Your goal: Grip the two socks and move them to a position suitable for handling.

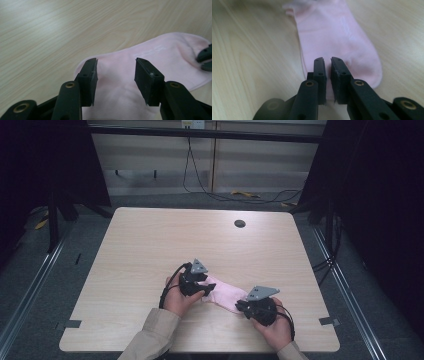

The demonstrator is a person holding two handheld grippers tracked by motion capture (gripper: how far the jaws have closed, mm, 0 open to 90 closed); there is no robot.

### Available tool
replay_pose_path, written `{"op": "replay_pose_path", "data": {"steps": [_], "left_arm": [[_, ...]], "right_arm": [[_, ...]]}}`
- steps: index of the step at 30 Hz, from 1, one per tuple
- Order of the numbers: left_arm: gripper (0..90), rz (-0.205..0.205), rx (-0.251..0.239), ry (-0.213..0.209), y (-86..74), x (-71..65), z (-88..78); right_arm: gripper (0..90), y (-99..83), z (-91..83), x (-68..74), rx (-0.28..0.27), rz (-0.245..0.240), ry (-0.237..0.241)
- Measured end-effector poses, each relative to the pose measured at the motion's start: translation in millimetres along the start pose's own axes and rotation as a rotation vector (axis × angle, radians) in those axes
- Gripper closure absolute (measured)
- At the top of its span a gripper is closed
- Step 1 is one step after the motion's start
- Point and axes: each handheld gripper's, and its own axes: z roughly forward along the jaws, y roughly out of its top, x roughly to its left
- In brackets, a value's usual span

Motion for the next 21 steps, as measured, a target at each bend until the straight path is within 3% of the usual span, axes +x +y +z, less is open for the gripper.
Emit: {"op": "replay_pose_path", "data": {"steps": [4,8,13,16,17,19,21], "left_arm": [[54.0,0.003,0.052,0.019,-7.5,6.5,6.0],[53.5,-0.004,0.033,0.003,-8.4,3.3,3.6],[53.9,0.011,0.007,-0.017,-3.1,-1.8,-1.5],[54.0,0.012,0.057,-0.034,-7.7,-2.0,2.2],[54.0,0.009,0.057,-0.036,-10.4,-1.5,3.2],[53.9,0.002,0.046,-0.048,-13.3,-0.9,1.5],[52.4,0.012,0.050,-0.043,-13.7,-1.3,-1.6]], "right_arm": [[82.5,-2.9,-3.7,-0.4,0.012,0.005,0.024],[82.4,-4.0,-6.9,-3.4,0.017,0.012,0.029],[80.3,5.3,-10.7,-2.8,-0.096,0.024,-0.005],[78.8,4.9,-1.0,0.6,-0.043,-0.009,-0.003],[78.7,2.2,2.5,-0.2,-0.016,-0.024,-0.010],[78.3,0.4,1.9,-3.7,-0.015,-0.018,-0.013],[75.3,0.4,-1.3,-7.8,0.001,-0.026,-0.045]]}}
